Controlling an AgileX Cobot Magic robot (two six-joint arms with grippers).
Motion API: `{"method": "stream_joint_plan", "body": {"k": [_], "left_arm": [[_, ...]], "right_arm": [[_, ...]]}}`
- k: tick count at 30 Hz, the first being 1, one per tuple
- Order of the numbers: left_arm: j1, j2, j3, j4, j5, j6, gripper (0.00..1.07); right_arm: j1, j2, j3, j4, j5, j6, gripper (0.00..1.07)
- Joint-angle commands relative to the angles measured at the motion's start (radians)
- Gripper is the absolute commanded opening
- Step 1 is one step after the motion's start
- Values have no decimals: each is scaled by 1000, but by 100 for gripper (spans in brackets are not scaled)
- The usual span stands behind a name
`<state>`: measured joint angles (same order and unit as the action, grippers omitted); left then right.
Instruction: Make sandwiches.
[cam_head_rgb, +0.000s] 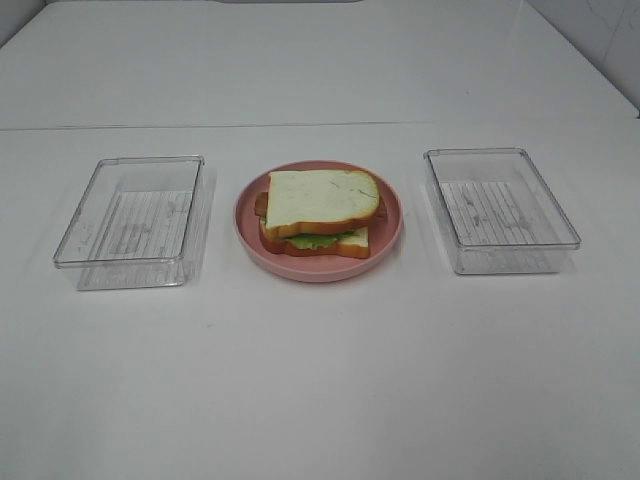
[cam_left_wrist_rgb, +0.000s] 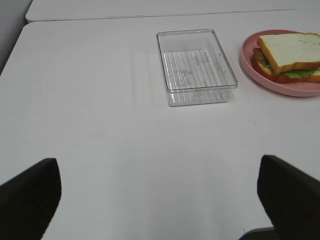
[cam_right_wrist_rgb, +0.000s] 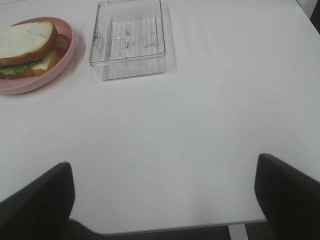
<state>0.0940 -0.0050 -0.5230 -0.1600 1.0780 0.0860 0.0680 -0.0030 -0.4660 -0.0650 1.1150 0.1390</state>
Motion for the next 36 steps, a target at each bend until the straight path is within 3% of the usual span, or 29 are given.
{"method": "stream_joint_plan", "body": {"k": [1, 36], "left_arm": [[-7, -14, 2, -3, -5, -5, 100], [-7, -15, 2, -3, -5, -5, 100]], "right_arm": [[1, -25, 13, -6, -14, -8, 93], [1, -26, 12, 2, -14, -8, 93]]}}
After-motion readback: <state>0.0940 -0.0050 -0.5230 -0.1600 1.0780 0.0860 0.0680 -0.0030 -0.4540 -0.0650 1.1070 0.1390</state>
